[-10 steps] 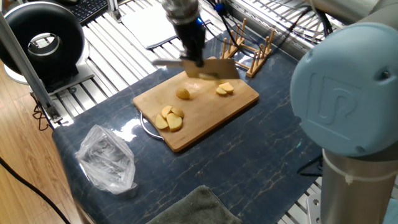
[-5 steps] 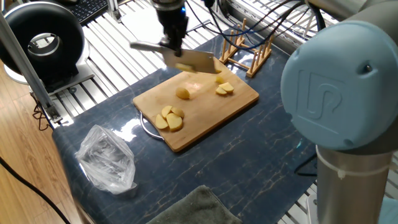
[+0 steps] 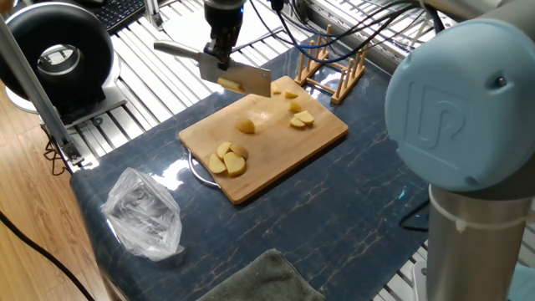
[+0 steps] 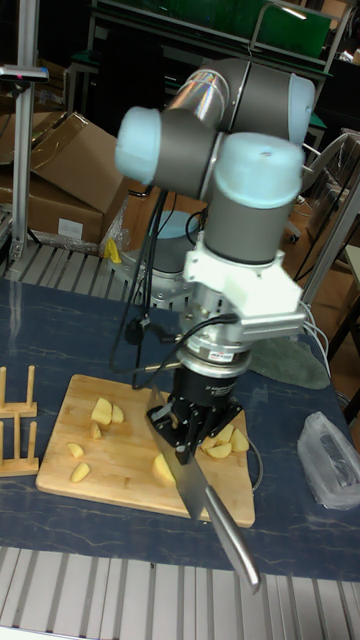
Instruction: Chop the potatoes
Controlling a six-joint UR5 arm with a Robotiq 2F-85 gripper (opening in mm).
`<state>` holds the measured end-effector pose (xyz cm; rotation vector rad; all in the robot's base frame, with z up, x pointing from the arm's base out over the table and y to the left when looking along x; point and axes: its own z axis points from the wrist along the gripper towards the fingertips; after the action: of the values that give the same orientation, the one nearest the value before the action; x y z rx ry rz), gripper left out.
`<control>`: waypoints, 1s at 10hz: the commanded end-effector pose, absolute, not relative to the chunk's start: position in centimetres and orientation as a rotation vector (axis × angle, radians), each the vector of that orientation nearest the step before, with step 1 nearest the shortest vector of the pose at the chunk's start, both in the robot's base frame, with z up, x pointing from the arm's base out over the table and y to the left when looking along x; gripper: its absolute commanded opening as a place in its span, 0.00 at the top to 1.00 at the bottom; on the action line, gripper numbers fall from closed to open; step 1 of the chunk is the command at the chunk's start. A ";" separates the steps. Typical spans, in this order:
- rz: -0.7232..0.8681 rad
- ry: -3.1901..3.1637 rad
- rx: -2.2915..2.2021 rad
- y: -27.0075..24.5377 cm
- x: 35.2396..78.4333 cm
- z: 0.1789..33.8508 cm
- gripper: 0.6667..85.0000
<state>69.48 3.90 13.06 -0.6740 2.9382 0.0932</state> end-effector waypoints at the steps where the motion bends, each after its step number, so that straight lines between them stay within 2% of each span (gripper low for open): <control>1: 0.151 2.879 -0.675 3.7 69.4 11.2 1.00; 5: 0.086 2.935 -0.755 1.6 66.6 9.5 1.00; 10: 0.141 2.953 -0.672 3.6 65.7 9.1 1.00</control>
<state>66.03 2.63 9.46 -0.7077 2.9542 0.1112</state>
